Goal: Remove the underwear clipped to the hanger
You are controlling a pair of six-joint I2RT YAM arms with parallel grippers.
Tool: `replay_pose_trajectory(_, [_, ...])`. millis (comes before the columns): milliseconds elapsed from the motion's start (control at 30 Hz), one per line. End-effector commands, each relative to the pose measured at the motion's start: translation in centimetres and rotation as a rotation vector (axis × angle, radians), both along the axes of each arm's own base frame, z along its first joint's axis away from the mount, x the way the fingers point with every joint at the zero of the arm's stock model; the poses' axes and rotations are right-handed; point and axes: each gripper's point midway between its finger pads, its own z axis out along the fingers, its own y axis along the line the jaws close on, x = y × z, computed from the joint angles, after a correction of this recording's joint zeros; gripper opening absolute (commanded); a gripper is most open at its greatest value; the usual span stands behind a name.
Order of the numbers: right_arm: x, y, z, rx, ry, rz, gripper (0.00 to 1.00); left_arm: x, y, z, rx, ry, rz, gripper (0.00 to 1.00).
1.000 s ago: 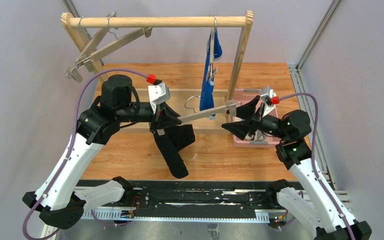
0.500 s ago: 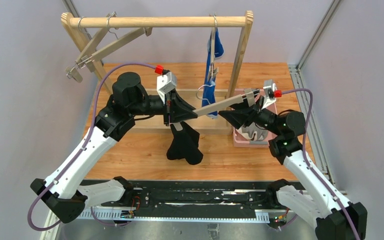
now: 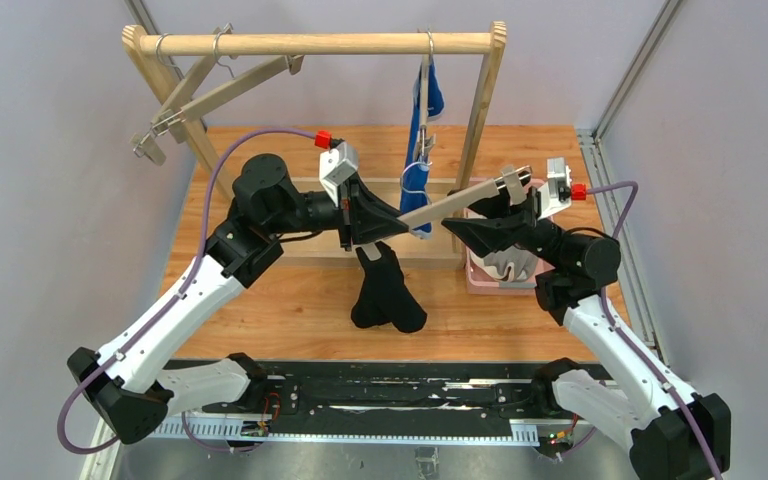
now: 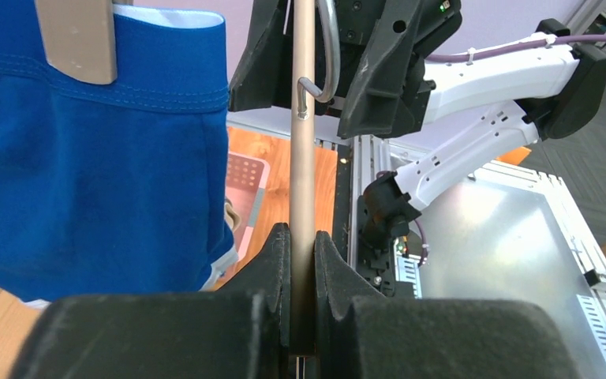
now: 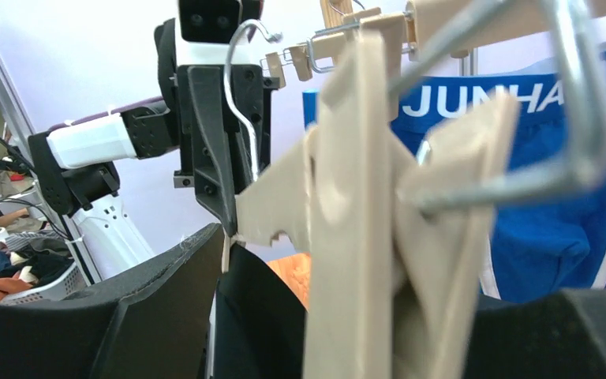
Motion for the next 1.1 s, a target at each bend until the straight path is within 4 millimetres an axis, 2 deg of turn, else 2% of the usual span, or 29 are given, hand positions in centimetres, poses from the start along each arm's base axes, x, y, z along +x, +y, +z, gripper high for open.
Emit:
replay_pose_trajectory(0, [-2.2,-0.1,2.4,0.051,-0.100,0.047,0.61,-0.3,-0.7,1.8,-0.075,-0.034,0.001,0.00])
replay_pose_trajectory(267, [-2.5,-0.8,4.3,0.127,-0.140,0.028,0.60,-1.0,-1.6,1.6,-0.085,-0.022,-0.030,0.00])
replay_pose_trajectory(433, [-2.4,-0.6,5.0,0.154,-0.138,0.052,0.49,-1.0,-2.1,2.2,-0.144,-0.021,-0.017,0.00])
replay_pose_trajectory(600, [-2.4,-0.6,5.3,0.185,-0.136,0.073,0.48,-1.0,-2.7,2.6,-0.187,-0.015,-0.001,0.00])
replay_pose_trajectory(800, [-2.3,-0.2,5.1,0.169,-0.119,0.090,0.27,-1.1,-3.1,3.0,-0.202,-0.025,-0.004,0.00])
replay_pose_trajectory(833, [-2.3,-0.2,5.0,0.163,-0.116,0.090,0.30,-1.0,-3.0,3.2,-0.205,-0.030,0.003,0.00])
replay_pose_trajectory(933, [-2.3,-0.3,4.6,0.158,-0.112,0.078,0.49,-1.0,-2.9,3.5,-0.212,-0.042,0.012,0.00])
replay_pose_trajectory(1033, [-2.2,-0.3,4.4,0.153,-0.106,0.064,0.50,-1.2,-2.8,3.7,-0.217,-0.044,0.010,0.00])
replay_pose_trajectory(1067, [-2.3,-0.3,4.3,0.149,-0.107,0.063,0.47,-1.1,-2.8,3.7,-0.219,-0.043,0.012,0.00])
